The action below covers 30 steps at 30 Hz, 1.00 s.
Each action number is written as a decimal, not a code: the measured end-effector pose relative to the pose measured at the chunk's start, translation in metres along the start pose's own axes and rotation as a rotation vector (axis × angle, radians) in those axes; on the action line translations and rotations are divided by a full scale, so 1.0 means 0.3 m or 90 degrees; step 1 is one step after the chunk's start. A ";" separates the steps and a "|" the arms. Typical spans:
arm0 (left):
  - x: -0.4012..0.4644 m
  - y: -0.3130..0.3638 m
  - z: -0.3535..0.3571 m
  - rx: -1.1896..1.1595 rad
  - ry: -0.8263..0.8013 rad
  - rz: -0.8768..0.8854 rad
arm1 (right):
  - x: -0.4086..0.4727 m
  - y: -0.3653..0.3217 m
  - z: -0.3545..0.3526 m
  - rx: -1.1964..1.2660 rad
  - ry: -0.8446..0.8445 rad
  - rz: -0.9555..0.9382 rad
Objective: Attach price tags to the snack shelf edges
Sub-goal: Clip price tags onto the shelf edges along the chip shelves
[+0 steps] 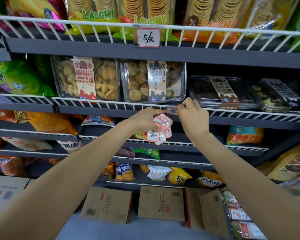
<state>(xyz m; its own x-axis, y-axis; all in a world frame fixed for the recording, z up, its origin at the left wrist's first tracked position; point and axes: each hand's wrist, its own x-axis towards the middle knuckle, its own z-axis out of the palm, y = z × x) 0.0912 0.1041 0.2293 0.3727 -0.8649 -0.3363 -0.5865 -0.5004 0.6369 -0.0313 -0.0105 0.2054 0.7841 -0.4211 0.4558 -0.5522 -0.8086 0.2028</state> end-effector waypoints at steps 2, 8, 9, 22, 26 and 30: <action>-0.001 0.000 0.000 -0.007 -0.003 0.000 | 0.007 -0.001 -0.014 0.001 -0.007 -0.010; 0.001 -0.002 -0.001 -0.004 -0.007 0.006 | 0.026 0.011 -0.026 -0.001 -0.029 -0.066; 0.002 -0.001 -0.002 -0.003 -0.008 0.009 | 0.026 0.013 -0.026 -0.001 -0.032 -0.066; -0.003 -0.001 0.010 -0.012 -0.009 0.015 | 0.046 0.001 -0.018 0.066 -0.046 -0.032; -0.009 0.004 0.007 -0.073 -0.014 0.004 | 0.042 0.007 -0.003 0.184 -0.082 0.111; -0.013 0.005 0.000 -0.131 -0.027 -0.011 | 0.033 0.005 -0.018 0.413 -0.077 0.303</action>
<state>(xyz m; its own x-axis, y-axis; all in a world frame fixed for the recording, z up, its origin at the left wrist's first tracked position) 0.0888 0.1066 0.2316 0.3481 -0.8593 -0.3747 -0.4193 -0.5002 0.7576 -0.0260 -0.0136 0.2149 0.5529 -0.7909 0.2622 -0.5890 -0.5935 -0.5484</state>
